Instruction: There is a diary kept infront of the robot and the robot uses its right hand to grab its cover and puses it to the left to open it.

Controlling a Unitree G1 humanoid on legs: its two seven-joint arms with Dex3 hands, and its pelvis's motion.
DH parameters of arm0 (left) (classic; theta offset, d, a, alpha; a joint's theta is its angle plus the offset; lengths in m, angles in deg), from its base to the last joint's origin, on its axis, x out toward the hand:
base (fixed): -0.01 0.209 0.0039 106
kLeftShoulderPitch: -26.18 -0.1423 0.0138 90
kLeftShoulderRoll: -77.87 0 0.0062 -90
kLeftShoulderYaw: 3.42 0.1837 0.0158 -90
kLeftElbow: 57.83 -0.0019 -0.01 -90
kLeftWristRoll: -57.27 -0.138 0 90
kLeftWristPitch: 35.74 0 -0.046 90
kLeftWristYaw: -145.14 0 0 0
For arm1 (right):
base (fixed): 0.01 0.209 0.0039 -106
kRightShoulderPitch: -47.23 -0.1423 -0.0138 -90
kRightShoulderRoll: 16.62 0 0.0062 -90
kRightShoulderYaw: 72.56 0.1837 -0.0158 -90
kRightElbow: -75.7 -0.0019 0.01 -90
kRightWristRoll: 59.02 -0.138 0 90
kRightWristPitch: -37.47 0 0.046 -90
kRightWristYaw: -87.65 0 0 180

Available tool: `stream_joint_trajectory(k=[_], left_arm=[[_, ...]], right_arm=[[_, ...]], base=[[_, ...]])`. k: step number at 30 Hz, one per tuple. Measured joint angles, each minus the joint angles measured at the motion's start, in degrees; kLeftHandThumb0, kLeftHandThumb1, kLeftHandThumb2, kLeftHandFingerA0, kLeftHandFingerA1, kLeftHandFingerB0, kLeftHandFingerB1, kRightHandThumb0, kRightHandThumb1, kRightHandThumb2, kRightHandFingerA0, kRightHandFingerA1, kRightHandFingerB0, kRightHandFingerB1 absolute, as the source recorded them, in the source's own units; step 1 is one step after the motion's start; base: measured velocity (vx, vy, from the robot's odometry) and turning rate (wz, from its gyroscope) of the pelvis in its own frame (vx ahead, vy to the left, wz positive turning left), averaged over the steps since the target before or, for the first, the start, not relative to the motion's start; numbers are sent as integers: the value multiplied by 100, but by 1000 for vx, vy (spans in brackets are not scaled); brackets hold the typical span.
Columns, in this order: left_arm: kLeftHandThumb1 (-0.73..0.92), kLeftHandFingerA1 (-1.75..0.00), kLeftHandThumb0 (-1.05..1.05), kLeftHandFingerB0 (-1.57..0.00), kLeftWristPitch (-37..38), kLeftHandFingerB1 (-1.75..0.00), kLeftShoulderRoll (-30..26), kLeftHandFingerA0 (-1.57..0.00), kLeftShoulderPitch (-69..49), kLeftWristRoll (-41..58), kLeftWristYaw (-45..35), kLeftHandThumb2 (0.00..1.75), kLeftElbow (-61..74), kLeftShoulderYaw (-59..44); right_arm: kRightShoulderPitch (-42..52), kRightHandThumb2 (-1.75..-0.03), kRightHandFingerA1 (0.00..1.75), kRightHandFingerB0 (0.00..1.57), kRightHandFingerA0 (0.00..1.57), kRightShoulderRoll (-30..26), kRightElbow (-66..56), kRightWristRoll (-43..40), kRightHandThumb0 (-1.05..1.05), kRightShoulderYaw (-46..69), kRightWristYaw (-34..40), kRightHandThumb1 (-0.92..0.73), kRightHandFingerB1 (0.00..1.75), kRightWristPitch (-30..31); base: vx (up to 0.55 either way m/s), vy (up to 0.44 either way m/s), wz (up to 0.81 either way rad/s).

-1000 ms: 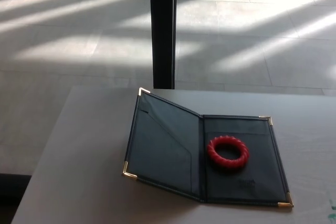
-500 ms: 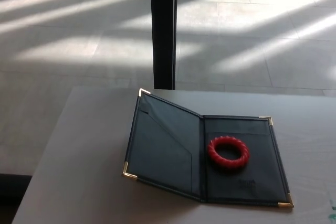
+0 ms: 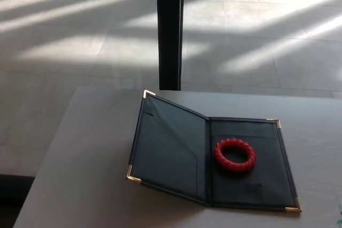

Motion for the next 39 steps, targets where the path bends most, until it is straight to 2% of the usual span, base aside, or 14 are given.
stream_joint_trajectory(k=[5, 6, 9, 12, 13, 17, 19, 20, 21, 22, 23, 34, 35, 39], left_arm=[[46, -124, -105, -5, -26, -90, 247, -53, 64, 5, -62, 138, 404, 101], [92, -151, -105, -37, -27, -134, 265, -44, 60, -2, -67, 96, 409, 131], [47, -122, -104, 0, -39, -87, 316, -48, -63, -23, -117, 139, 376, 229], [92, -151, -105, -41, -53, -132, 319, -48, -221, -17, -144, 96, 327, 224], [92, -151, -105, -38, -55, -130, 319, -52, -247, -16, -144, 100, 315, 220], [92, -157, -105, -38, -79, -140, 319, -44, -305, 23, -80, 106, 186, 44], [58, -136, -105, -4, -99, -95, 319, -67, -312, 31, -30, 150, 133, -7], [92, -160, -105, -27, -119, -138, 319, -39, -312, 35, -3, 110, 117, -26], [57, -133, -103, 0, -133, -92, 319, -63, -319, 46, 14, 149, 104, -62], [92, -159, -105, -28, -140, -137, 316, -40, -345, 57, 19, 108, 91, -96], [60, -133, -103, 0, -145, -92, 316, -63, -371, 66, 22, 151, 81, -119], [60, -142, -105, 0, -231, -94, 316, -76, -430, 112, 158, 151, 76, -287], [92, -151, -105, -32, -231, -125, 316, -53, -431, 116, 157, 106, 76, -298], [63, -143, -103, 0, -232, -91, 317, -81, -424, 137, 197, 151, 31, -399]], right_arm=[[96, -70, 88, 53, 67, 2, -166, -210, -88, -66, -4, -92, 78, 172], [121, -69, 90, 54, 67, 2, -193, -221, -88, -75, -4, -92, 80, 180], [295, -71, 88, 52, 64, 17, -332, -272, -92, -171, -7, -92, 78, 216], [456, -70, 87, 50, 62, 27, -334, -274, -92, -317, -27, -92, 79, 224], [484, -111, 83, 54, 61, 30, -334, -275, -90, -351, -29, -70, 78, 224], [632, -71, 87, 50, 62, 54, -330, -305, -92, -398, -70, -92, 78, 222], [681, -110, 85, 54, 62, 67, -315, -327, -90, -396, -76, -69, 78, 218], [701, -71, 91, 47, 64, 70, -297, -335, -92, -396, -80, -91, 78, 210], [737, -71, 91, 47, 62, 89, -291, -349, -91, -395, -86, -92, 78, 195], [786, -70, 92, 47, 63, 114, -291, -369, -92, -394, -97, -92, 79, 182], [828, -71, 92, 49, 65, 140, -292, -386, -91, -388, -103, -92, 80, 177], [962, -69, 92, 53, 69, 248, -267, -476, -93, -389, -106, -92, 81, 73], [962, -70, 91, 51, 65, 248, -251, -476, -94, -397, -107, -92, 80, 65], [1006, -71, 92, 52, 67, 248, -261, -480, -92, -435, -113, -92, 81, 40]], base=[[0, 0, 0], [0, 0, 0], [0, 0, 0], [0, 0, 0], [0, 0, 0], [0, 0, 0], [0, 0, 0], [0, 0, 0], [0, 0, 0], [0, 0, 0], [0, 0, 0], [0, 0, 0], [0, 0, 0], [0, 0, 0]])
